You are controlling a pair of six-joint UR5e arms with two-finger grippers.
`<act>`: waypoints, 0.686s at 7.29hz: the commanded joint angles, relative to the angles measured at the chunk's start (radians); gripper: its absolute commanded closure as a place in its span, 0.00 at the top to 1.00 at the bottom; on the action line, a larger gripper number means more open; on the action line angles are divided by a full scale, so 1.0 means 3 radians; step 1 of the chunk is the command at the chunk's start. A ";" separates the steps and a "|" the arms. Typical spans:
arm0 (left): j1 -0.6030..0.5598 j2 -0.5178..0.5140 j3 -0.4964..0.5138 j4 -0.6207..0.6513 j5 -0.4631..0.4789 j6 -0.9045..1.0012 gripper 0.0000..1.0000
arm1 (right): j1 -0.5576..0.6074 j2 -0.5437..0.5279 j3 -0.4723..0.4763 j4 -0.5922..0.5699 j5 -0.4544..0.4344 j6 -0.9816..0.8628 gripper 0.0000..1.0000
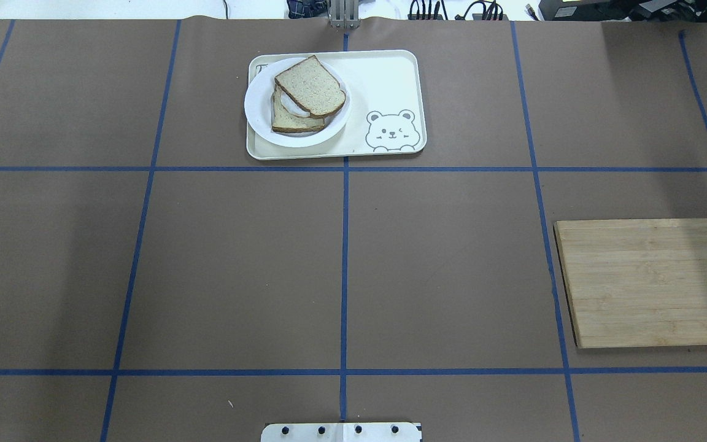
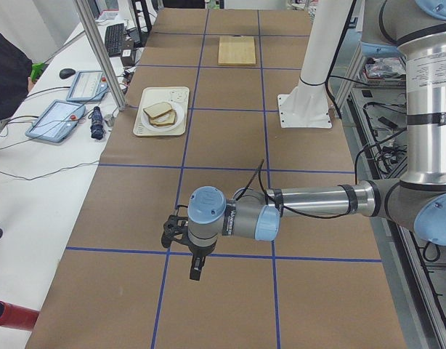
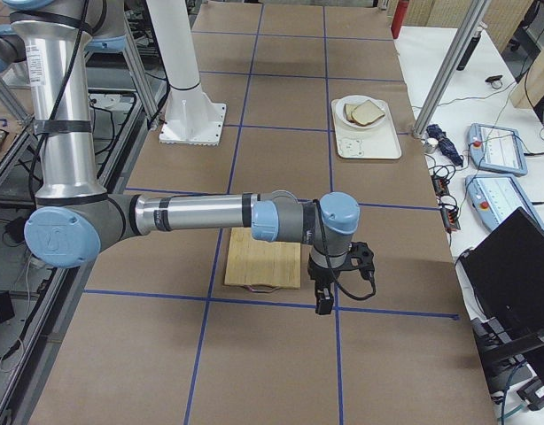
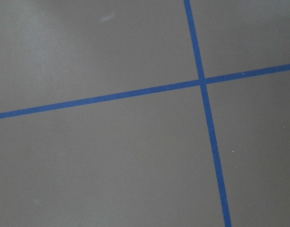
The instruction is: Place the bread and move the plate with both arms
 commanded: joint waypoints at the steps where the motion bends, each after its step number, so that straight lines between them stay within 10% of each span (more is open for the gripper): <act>1: 0.0007 -0.0002 -0.0006 0.0004 -0.0017 -0.0175 0.98 | 0.0044 -0.0086 0.0102 0.0016 0.0107 0.0144 1.00; 5: 0.0007 0.0008 -0.0006 0.0004 -0.0017 -0.0175 0.98 | 0.0049 -0.0086 0.0128 0.0021 0.0117 0.0268 1.00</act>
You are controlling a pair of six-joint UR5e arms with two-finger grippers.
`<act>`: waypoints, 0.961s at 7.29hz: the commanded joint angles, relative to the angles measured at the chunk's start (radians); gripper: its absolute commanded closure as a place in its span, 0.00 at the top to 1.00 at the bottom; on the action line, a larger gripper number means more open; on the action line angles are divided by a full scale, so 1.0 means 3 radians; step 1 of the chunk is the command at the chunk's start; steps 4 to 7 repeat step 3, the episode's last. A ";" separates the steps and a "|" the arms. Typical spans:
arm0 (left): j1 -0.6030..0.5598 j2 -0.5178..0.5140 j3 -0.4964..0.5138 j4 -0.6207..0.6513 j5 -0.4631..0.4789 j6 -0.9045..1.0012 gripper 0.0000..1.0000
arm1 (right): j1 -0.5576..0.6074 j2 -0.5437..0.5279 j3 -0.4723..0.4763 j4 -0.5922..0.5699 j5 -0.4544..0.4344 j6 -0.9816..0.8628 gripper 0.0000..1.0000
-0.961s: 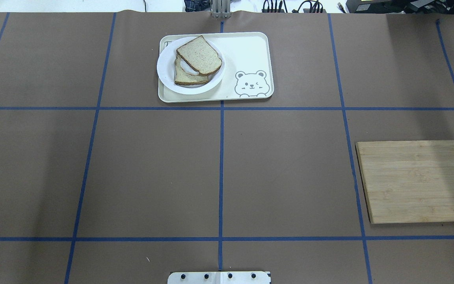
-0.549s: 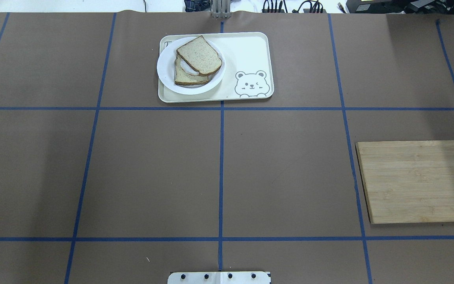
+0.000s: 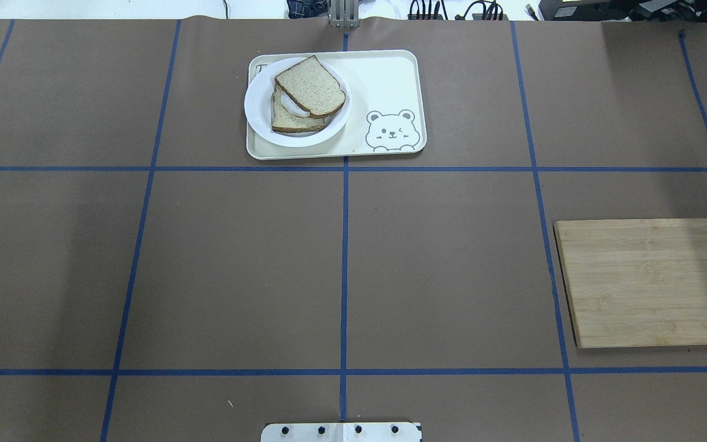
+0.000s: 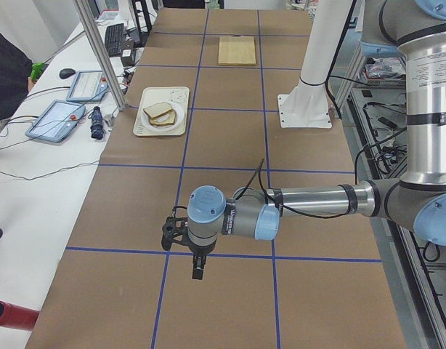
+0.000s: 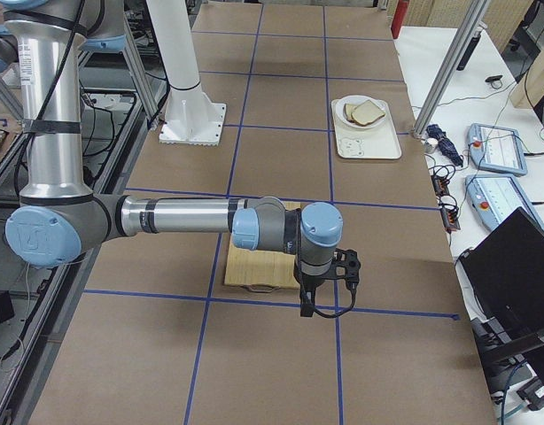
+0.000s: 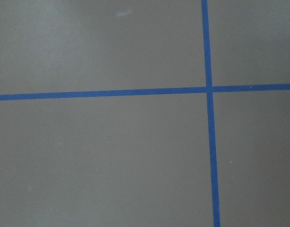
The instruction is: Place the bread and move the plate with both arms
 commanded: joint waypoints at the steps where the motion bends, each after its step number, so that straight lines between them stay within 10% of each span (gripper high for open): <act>1: 0.0009 -0.0014 -0.0015 0.0002 -0.0005 -0.0059 0.98 | 0.0003 -0.0001 0.0002 0.0000 -0.0002 0.0005 1.00; 7: 0.0014 -0.0029 -0.0036 -0.0059 -0.0005 -0.0299 0.98 | 0.0003 -0.0001 0.0047 0.0000 0.0013 0.0000 1.00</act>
